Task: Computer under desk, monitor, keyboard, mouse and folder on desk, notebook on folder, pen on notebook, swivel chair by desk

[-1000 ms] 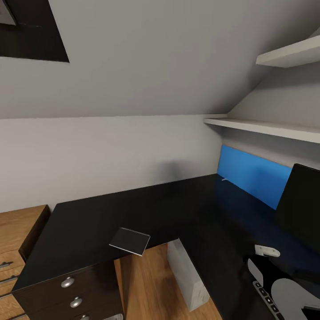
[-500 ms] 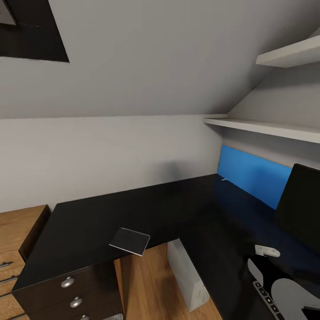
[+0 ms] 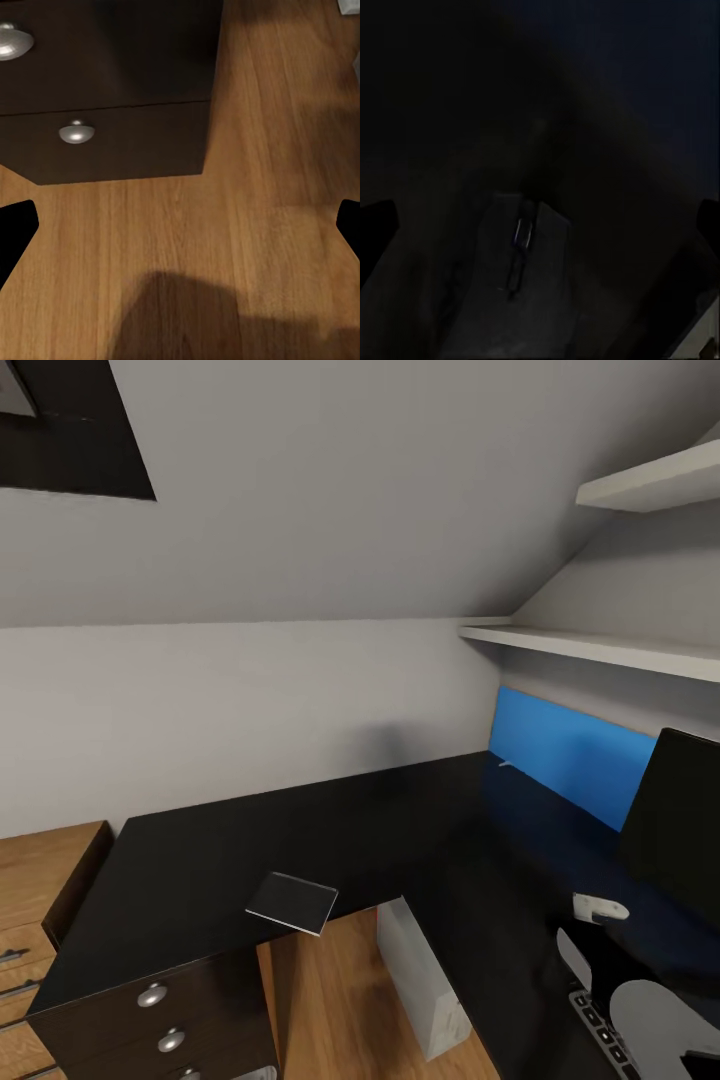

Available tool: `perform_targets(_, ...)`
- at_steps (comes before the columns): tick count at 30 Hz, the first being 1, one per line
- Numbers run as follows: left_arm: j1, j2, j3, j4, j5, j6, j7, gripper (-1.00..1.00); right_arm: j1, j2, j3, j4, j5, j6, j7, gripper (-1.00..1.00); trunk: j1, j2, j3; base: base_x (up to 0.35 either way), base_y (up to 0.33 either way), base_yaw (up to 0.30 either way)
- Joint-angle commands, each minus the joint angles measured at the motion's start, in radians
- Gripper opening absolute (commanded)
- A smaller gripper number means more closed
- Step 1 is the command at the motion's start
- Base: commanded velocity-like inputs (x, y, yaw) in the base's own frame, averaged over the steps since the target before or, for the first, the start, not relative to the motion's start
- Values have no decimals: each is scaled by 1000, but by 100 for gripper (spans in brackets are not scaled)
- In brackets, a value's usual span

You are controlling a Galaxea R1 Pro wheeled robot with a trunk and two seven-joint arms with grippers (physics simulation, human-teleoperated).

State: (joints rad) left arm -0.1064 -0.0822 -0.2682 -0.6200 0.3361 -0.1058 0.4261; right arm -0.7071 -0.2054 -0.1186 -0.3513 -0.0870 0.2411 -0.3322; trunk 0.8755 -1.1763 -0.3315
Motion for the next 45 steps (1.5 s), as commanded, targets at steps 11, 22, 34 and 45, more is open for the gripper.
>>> perform_targets(11, -1, 1, -7, 0, 9, -6, 5, 100, 7, 38, -1, -182, -18, 7, -4, 100, 0, -1, -1, 0, 0, 0)
perform_targets(22, -1, 1, -6, 0, 9, -6, 6, 100, 172, 219, 17, -471, 1, 8, -4, 100, 0, -1, -1, 0, 0, 42)
perform_targets(34, -1, 1, -6, 0, 9, -6, 5, 100, 181, 281, 82, -465, 17, 5, -4, 100, 0, -1, -1, 0, 0, 152)
perform_targets(45, -1, -1, -7, 6, 7, -60, -1, 100, 197, 296, 113, -465, 19, 1, -4, 100, 0, -1, -1, 0, 0, 183)
